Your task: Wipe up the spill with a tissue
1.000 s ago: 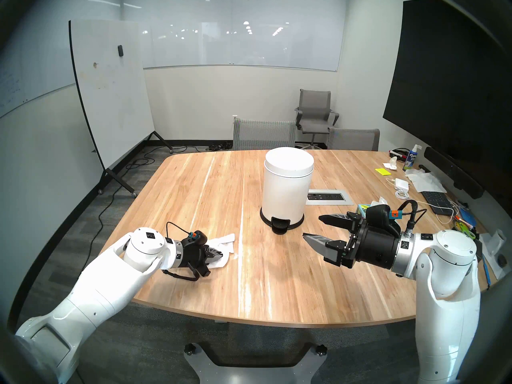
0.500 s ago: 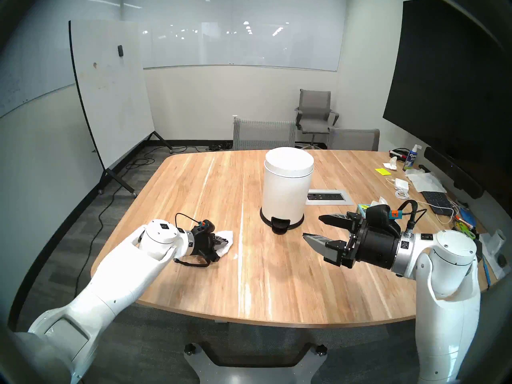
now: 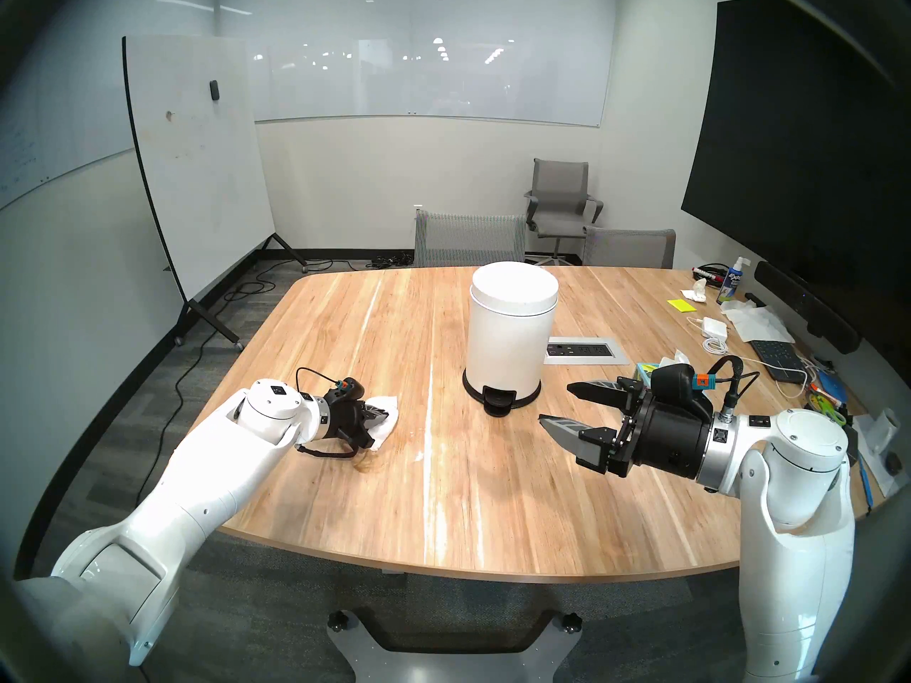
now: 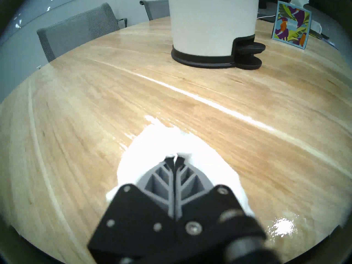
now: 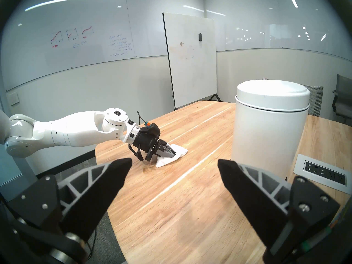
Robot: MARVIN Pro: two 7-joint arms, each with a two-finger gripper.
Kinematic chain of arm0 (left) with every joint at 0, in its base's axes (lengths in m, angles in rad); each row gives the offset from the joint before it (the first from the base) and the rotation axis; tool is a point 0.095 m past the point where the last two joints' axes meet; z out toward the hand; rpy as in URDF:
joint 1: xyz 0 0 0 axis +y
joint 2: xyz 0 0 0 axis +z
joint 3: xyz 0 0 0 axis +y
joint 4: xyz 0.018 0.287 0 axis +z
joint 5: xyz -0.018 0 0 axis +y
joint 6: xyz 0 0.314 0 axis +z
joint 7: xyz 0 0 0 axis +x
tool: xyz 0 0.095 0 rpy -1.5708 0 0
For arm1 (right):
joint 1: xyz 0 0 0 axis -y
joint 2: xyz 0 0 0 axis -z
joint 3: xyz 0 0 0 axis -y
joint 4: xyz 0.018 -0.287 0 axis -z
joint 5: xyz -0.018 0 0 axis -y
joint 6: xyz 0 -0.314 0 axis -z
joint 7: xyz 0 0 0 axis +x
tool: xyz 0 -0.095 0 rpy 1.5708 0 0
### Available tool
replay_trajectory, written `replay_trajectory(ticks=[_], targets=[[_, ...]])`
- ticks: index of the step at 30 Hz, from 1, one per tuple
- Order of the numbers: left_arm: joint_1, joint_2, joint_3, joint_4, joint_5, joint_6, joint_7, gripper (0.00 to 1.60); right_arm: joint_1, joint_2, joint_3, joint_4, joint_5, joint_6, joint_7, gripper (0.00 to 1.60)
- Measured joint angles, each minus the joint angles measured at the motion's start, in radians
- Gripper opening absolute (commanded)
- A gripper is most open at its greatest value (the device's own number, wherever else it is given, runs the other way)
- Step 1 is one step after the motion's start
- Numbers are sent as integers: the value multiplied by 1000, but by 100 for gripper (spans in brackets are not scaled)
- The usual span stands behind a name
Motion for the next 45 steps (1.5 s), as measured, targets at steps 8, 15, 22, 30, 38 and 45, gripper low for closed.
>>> replay_trajectory(ticks=[8,15,22,30,38,45], targets=[[13,56,-23,2,4,-30,-50,0,0,0,0,0,0,0,0,160],[83,119,-42,-83,-21,-32,-101,0,0,0,0,0,0,0,0,160],[163,157,-55,-186,-50,-18,-128,0,0,0,0,0,0,0,0,160],[242,183,-63,-305,-71,23,-130,0,0,0,0,0,0,0,0,160],[336,229,-88,-410,-86,55,-99,0,0,0,0,0,0,0,0,160],[389,267,-114,-440,-99,34,-89,0,0,0,0,0,0,0,0,160]])
